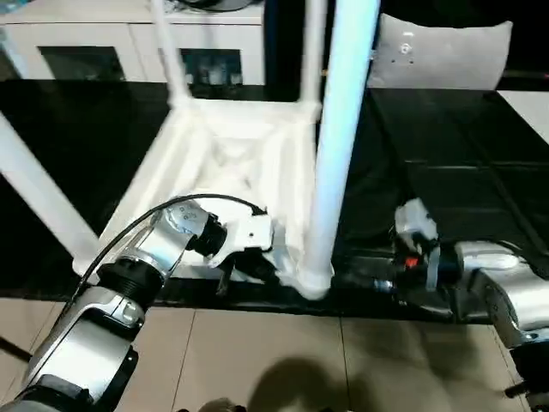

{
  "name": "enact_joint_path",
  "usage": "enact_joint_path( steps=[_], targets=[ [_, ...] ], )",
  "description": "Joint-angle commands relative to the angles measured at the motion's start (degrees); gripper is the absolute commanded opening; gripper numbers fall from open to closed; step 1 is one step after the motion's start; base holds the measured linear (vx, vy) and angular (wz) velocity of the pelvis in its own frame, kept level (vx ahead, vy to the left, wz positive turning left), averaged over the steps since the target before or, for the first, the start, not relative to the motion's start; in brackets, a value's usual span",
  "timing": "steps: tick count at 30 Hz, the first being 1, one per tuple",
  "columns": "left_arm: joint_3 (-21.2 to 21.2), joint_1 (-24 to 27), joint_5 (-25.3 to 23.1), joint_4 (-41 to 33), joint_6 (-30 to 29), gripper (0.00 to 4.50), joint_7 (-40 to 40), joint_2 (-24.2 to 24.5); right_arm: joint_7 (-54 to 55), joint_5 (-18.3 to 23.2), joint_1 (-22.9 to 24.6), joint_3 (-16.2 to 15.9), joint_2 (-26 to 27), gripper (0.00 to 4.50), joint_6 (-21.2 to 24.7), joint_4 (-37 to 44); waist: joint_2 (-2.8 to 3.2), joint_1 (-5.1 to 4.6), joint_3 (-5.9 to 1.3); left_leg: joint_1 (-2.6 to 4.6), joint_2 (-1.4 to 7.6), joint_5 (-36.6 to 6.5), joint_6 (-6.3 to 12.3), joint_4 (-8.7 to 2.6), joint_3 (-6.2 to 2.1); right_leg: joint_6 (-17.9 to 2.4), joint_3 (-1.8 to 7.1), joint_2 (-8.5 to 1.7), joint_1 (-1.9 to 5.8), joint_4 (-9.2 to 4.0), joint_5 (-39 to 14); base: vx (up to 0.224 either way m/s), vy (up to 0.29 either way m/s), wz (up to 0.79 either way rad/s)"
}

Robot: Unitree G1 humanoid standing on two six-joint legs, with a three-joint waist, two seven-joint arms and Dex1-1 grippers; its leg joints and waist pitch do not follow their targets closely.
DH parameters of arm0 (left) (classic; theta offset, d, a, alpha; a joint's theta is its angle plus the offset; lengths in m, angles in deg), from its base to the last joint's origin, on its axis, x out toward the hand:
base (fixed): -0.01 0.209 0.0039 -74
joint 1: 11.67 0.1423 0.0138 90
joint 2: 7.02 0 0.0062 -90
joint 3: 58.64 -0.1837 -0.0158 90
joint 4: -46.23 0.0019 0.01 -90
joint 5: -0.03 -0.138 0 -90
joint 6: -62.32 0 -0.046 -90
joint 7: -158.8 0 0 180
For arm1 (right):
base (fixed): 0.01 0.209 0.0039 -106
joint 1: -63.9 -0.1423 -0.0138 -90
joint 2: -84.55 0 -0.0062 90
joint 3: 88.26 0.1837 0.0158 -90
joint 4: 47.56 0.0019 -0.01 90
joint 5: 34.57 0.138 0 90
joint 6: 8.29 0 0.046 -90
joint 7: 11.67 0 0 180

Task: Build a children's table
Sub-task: Rotate leg to tighten

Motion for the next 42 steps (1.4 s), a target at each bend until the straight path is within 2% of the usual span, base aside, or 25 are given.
enact_joint_path(
  steps=[1, 2, 6, 7, 8, 10, 18, 20, 22, 31, 32, 35, 37, 38, 39, 40, 41, 42],
  targets=[
    [-1.66, -0.75, 1.25, -3.01, 1.92, 0.00, 3.41, -0.48, -1.45, 0.12, -1.30, -0.58, -0.60, 3.67, -0.64, -0.54, -1.03, -0.47, -4.49, 1.57, 5.38, -6.40, 4.88, -4.49, -2.32, -5.91, 4.71, -6.43, 3.22, -3.74, -18.76, 0.000, 0.000, 0.00],
    [-2.44, -0.83, 1.49, -3.49, 3.04, 0.00, 5.47, -0.35, -2.99, -0.23, -2.33, -1.85, -0.36, 3.64, -0.87, -1.81, -1.10, -0.38, -4.48, 1.56, 5.37, -6.46, 4.61, -4.53, -2.29, -5.69, 4.76, -6.49, 3.22, -3.81, -19.45, 0.000, 0.000, 0.00],
    [-3.16, -1.25, 1.39, -3.32, 4.27, 0.00, 6.96, -0.48, -4.55, -0.59, -3.23, -3.00, 0.02, 3.24, -1.31, -3.28, -0.98, -0.22, -4.53, 1.54, 5.41, -6.18, 4.67, -4.52, -2.32, -5.63, 4.76, -6.44, 3.16, -3.76, -18.71, 0.000, 0.000, 0.00],
    [-3.25, -1.41, 1.29, -3.18, 4.62, 0.00, 7.30, -0.57, -5.00, -0.79, -3.47, -3.39, 0.13, 3.12, -1.55, -3.81, -0.67, -0.22, -4.53, 1.56, 5.35, -6.50, 4.51, -4.47, -2.28, -5.67, 4.72, -6.40, 3.13, -3.84, -18.60, 0.000, 0.000, 0.00],
    [-3.34, -1.62, 1.15, -2.99, 4.85, 0.00, 7.50, -0.71, -5.48, -0.98, -3.54, -3.79, 0.19, 3.12, -1.72, -4.28, -0.70, -0.23, -4.55, 1.48, 5.40, -6.39, 4.50, -4.51, -2.34, -5.70, 4.76, -6.41, 3.22, -3.73, -18.29, 0.000, 0.000, 0.00],
    [-3.35, -1.85, 1.00, -2.75, 5.04, 0.00, 7.58, -0.89, -5.64, -1.33, -3.55, -4.08, 0.31, 2.82, -2.35, -4.75, -0.80, -0.21, -4.55, 1.48, 5.39, -6.52, 4.47, -4.53, -2.35, -5.76, 4.73, -6.43, 3.26, -3.72, -18.14, 0.000, 0.000, 0.00],
    [-3.56, -2.17, 0.97, -2.59, 5.71, 0.00, 8.01, -1.11, -4.50, -1.82, -4.70, -4.10, 1.73, 2.18, -4.45, -7.43, -0.78, -0.48, -4.20, 1.56, 5.33, -8.13, 4.09, -4.69, -2.39, -5.12, 4.60, -6.33, 3.16, -4.23, -20.80, 0.000, 0.000, 0.00],
    [-3.63, -2.11, 0.87, -2.62, 5.89, 0.00, 7.98, -1.15, -4.29, -1.82, -4.88, -4.32, 2.18, 2.00, -4.55, -7.57, -0.80, -0.58, -4.20, 1.39, 5.24, -8.10, 4.03, -4.69, -2.43, -5.14, 4.54, -6.38, 3.29, -4.17, -20.95, 0.000, 0.000, 0.00],
    [-3.69, -2.05, 0.52, -2.27, 6.48, 0.00, 7.53, -1.33, -4.47, -1.67, -4.80, -5.18, 3.17, 1.95, -4.21, -7.23, -0.98, -0.68, -4.19, 1.45, 5.20, -8.14, 4.09, -4.68, -2.40, -4.68, 4.54, -6.38, 3.25, -4.33, -21.88, 0.000, 0.000, 0.00],
    [-2.84, -1.71, 0.15, -1.63, 5.52, 0.00, 5.75, -0.94, -5.12, -0.83, -2.99, -5.85, 3.01, 1.89, -2.51, -4.79, -0.83, -0.61, -4.33, 1.54, 5.36, -7.51, 4.01, -4.69, -2.40, -5.02, 4.65, -6.40, 3.20, -4.09, -20.75, 0.000, 0.000, 0.00],
    [-2.52, -1.50, 0.21, -1.84, 4.60, 0.00, 5.02, -1.03, -4.54, -0.36, -2.42, -5.52, 3.11, 1.89, -1.80, -3.93, -0.65, -0.62, -4.29, 1.59, 5.45, -7.70, 3.90, -4.73, -2.43, -5.14, 4.64, -6.35, 3.17, -4.12, -20.75, 0.000, 0.000, 0.00],
    [-1.54, -1.03, 0.31, -2.51, 1.18, 0.00, 2.66, -1.59, -1.31, 0.30, -1.09, -4.27, 3.93, 1.89, 0.41, -1.77, -0.69, -0.60, -4.14, 1.81, 5.54, -8.59, 3.27, -4.83, -2.40, -4.95, 4.72, -6.42, 3.06, -4.41, -21.83, 0.000, 0.000, 0.00],
    [0.05, -0.27, 1.27, -4.13, -4.28, 0.00, -0.50, -3.01, 5.43, -0.76, 0.25, -3.05, 5.86, 1.89, 2.60, 0.35, -0.79, -0.75, -3.91, 1.83, 5.25, -9.80, 2.46, -4.90, -2.48, -4.15, 4.48, -6.55, 3.19, -4.87, -24.93, 0.000, 0.000, 0.00],
    [0.24, -0.15, 1.38, -4.41, -4.96, 0.00, -0.93, -3.21, 6.46, -1.04, 0.39, -2.91, 6.20, 1.87, 2.77, 0.55, -1.01, -1.10, -3.60, 1.94, 5.08, -11.14, 1.83, -5.00, -2.51, -3.29, 4.30, -6.57, 3.17, -5.31, -27.96, 0.000, 0.000, 0.00],
    [1.33, 0.62, 2.01, -6.27, -9.12, 0.00, -3.65, -4.46, 13.00, -2.94, 1.16, -2.06, 8.38, 1.87, 3.82, 1.70, -0.86, -1.31, -3.51, 2.20, 4.89, -12.17, 1.50, -4.93, -2.50, -2.72, 4.14, -6.59, 3.06, -5.70, -30.07, 0.000, 0.000, 0.00],
    [1.33, 0.62, 2.01, -6.27, -9.12, 0.00, -3.65, -4.46, 13.00, -2.94, 1.16, -2.06, 8.38, 1.84, 3.82, 1.70, -0.88, -2.13, -3.03, 2.56, 4.67, -14.38, 0.59, -4.93, -2.61, -1.84, 3.69, -6.49, 2.85, -6.40, -33.66, 0.000, 0.000, 0.00],
    [2.11, 1.14, 2.44, -7.78, -12.57, 0.00, -5.98, -5.75, 19.17, -4.46, 1.19, -0.96, 11.03, 1.79, 4.72, 1.77, -0.92, -3.08, -2.93, 2.97, 4.29, -16.74, -0.19, -4.65, -2.75, -0.16, 2.95, -6.39, 2.96, -7.12, -37.33, 0.000, 0.000, 0.00],
    [2.22, 1.20, 2.48, -7.98, -13.04, 0.00, -6.33, -5.93, 20.03, -4.66, 1.18, -0.80, 11.41, 1.79, 4.86, 1.77, -0.87, -3.70, -2.83, 2.91, 4.24, -17.60, -0.51, -4.64, -2.95, 0.42, 2.47, -6.35, 3.13, -7.36, -38.09, 0.000, 0.000, 0.00]
  ],
)
